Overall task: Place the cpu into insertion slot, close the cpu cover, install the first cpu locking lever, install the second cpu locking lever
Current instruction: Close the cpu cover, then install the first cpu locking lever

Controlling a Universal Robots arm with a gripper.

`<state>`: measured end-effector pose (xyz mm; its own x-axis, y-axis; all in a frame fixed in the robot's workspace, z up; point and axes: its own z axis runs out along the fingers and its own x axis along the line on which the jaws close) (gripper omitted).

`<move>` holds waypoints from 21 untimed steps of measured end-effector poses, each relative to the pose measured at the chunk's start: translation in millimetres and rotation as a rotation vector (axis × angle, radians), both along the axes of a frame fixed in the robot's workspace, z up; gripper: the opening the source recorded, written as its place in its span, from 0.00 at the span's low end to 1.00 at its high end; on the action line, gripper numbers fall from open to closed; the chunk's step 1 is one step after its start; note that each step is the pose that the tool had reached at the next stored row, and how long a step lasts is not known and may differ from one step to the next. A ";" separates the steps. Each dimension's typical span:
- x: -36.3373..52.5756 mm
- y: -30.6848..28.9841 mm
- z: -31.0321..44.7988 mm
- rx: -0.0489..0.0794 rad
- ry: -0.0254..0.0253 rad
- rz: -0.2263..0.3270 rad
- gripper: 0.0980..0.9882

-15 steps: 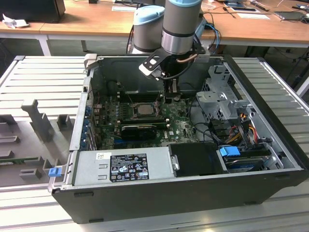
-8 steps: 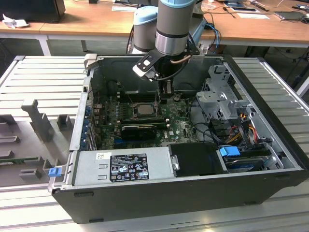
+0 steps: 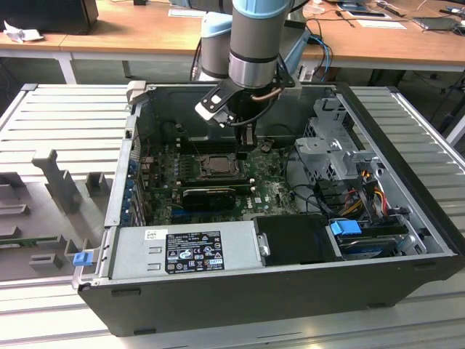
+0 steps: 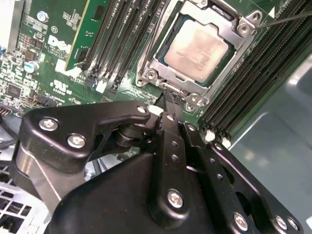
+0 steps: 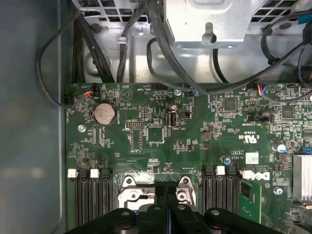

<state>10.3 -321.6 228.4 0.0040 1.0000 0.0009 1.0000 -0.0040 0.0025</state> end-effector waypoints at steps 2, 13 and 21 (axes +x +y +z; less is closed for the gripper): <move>-0.7 -0.6 -3.2 0.003 0.0000 0.021 0.01; -42.1 1.1 -5.0 0.004 0.0008 0.059 0.01; -49.2 1.1 -5.0 0.004 0.0008 0.059 0.01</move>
<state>-38.9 -320.5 223.4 -0.0549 0.9985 0.0046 0.9985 0.0549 0.0018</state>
